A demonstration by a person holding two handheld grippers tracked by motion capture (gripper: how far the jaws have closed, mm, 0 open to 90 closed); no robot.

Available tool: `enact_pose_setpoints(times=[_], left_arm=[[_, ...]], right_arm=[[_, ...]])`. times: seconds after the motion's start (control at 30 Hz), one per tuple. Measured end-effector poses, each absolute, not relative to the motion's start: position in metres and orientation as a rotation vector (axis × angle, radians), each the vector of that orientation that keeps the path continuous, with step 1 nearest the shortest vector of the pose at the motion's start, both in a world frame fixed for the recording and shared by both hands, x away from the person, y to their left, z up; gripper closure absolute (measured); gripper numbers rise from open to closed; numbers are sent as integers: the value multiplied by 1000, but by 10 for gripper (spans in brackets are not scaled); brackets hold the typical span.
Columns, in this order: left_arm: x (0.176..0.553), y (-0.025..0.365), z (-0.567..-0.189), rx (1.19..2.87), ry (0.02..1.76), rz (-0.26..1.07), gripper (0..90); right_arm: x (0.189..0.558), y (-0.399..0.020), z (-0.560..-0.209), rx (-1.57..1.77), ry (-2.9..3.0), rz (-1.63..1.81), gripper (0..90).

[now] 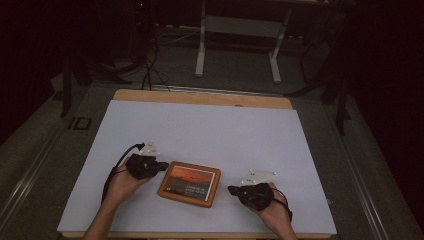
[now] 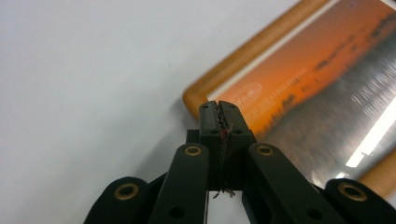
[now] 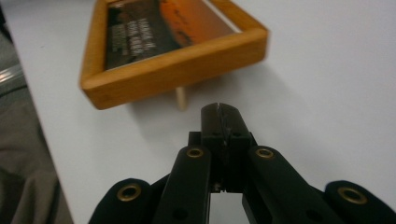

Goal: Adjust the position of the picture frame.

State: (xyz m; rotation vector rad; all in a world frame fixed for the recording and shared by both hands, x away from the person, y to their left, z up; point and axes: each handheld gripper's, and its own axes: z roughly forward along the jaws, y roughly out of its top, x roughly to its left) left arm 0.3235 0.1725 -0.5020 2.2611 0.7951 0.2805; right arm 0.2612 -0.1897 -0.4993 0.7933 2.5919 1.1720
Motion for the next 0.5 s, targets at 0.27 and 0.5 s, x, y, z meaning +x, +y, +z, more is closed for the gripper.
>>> enact_pose_setpoints(times=[0.27,0.5], left_arm=[[347,157,-503,2278,773,297,896],[357,151,-506,2291,764,302,896]], right_arm=[[252,-177,-498,691,2650,1196,900],[247,-172,-496,657,2668,1231,900]])
